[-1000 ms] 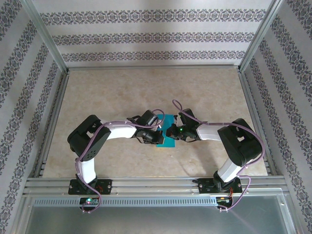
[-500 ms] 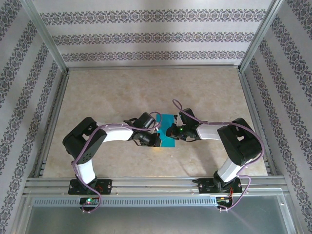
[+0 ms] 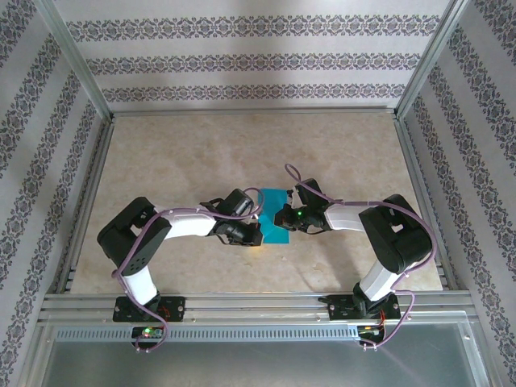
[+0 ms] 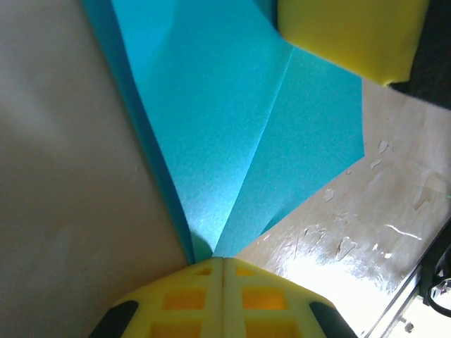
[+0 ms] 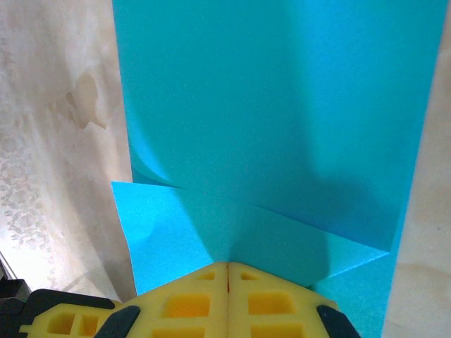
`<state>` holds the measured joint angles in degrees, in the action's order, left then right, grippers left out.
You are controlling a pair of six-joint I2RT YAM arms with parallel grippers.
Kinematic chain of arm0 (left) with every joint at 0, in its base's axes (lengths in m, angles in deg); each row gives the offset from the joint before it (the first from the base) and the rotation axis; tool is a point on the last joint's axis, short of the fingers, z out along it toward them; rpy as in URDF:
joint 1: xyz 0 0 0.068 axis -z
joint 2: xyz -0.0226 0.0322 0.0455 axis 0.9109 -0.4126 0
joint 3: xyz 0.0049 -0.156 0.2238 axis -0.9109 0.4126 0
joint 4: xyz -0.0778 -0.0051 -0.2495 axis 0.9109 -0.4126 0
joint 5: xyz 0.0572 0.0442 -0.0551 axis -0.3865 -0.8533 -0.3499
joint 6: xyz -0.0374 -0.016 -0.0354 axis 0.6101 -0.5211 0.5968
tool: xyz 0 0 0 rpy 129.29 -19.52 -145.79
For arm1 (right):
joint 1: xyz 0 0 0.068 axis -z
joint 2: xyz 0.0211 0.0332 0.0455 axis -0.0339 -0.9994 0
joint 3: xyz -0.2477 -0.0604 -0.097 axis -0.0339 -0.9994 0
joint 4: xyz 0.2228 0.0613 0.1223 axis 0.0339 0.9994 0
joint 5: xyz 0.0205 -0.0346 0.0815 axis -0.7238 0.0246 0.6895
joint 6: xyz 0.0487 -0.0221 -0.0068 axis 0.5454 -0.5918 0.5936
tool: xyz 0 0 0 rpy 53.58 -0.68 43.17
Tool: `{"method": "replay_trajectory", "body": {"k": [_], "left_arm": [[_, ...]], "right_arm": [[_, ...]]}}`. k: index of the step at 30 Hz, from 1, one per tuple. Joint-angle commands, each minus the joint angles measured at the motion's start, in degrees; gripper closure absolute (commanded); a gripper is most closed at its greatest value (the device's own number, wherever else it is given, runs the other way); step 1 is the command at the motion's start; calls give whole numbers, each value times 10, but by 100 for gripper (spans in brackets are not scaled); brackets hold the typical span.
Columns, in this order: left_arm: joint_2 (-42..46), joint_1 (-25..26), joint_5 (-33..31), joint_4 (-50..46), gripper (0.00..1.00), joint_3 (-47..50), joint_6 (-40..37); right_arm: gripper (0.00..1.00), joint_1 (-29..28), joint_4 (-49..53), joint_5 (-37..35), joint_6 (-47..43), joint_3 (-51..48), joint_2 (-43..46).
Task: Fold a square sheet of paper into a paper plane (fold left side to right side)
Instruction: Fold the triangle a second time at the center of the table.
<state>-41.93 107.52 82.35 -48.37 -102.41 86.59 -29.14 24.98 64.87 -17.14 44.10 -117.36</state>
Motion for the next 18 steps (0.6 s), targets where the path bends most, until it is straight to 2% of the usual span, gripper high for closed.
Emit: {"method": "replay_trajectory", "body": {"k": [1,8,18], "left_arm": [[22,-5,-13,-41,100,10,7],[24,-9,4,-26,100,-31,10],[-54,-25,20,21,100,-93,15]], "right_arm": [[100,5,49,-47,-16,-3,-25],[100,4,48,-46,-15,-2,-25],[100,2,44,-45,-13,-3,-26]]}}
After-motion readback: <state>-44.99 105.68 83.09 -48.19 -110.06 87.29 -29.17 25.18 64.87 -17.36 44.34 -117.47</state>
